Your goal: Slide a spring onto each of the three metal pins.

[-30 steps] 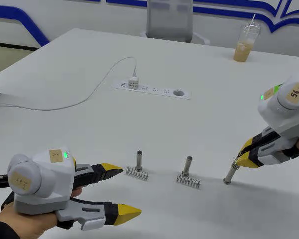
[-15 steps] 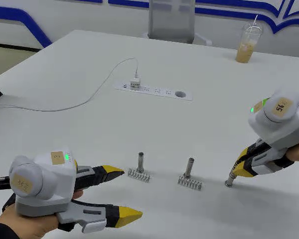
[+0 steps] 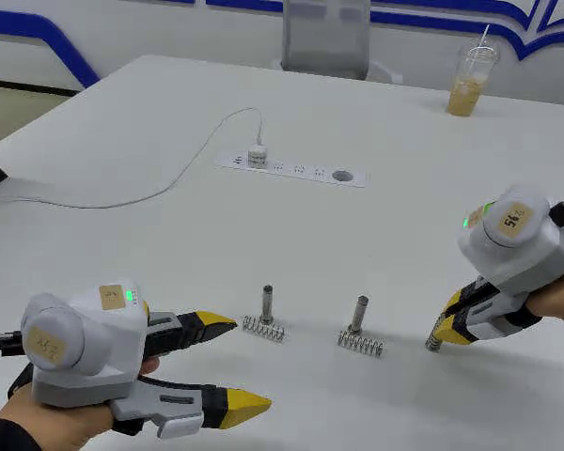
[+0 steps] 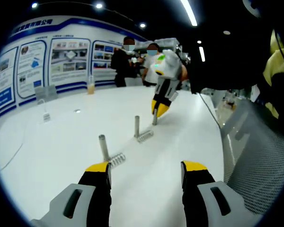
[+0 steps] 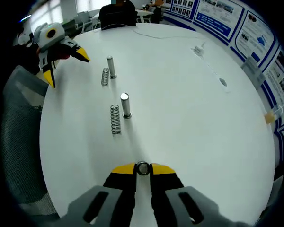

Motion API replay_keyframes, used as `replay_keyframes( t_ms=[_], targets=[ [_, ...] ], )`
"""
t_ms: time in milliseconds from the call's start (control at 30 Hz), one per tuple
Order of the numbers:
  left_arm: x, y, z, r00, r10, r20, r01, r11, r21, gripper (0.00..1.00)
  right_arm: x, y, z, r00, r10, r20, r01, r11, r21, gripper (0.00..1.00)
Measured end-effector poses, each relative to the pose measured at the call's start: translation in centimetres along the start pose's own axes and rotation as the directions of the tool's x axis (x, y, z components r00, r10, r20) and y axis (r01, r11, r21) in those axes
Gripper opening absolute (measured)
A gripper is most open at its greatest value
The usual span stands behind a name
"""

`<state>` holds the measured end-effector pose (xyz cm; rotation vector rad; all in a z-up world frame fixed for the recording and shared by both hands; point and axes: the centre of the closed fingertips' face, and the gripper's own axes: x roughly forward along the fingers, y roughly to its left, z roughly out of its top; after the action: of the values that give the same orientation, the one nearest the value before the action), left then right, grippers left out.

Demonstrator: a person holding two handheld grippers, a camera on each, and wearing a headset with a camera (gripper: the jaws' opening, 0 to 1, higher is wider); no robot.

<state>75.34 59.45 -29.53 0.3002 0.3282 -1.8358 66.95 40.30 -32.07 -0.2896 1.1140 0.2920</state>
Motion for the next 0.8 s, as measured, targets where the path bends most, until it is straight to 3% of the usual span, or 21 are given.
replay_keyframes(
  t_ms=[467,800],
  targets=[
    [0.1,0.0,-0.1,1.0,0.002,0.002,-0.002,1.0,-0.004,0.6,0.3,0.0,-0.2,1.0,0.004,0.006,-0.004,1.0,0.006,0.17],
    [0.1,0.0,-0.2,1.0,0.001,0.002,-0.001,1.0,-0.002,0.6,-1.6,0.4,0.7,0.9985,-0.026,0.048,0.026,1.0,0.003,0.21]
  ],
)
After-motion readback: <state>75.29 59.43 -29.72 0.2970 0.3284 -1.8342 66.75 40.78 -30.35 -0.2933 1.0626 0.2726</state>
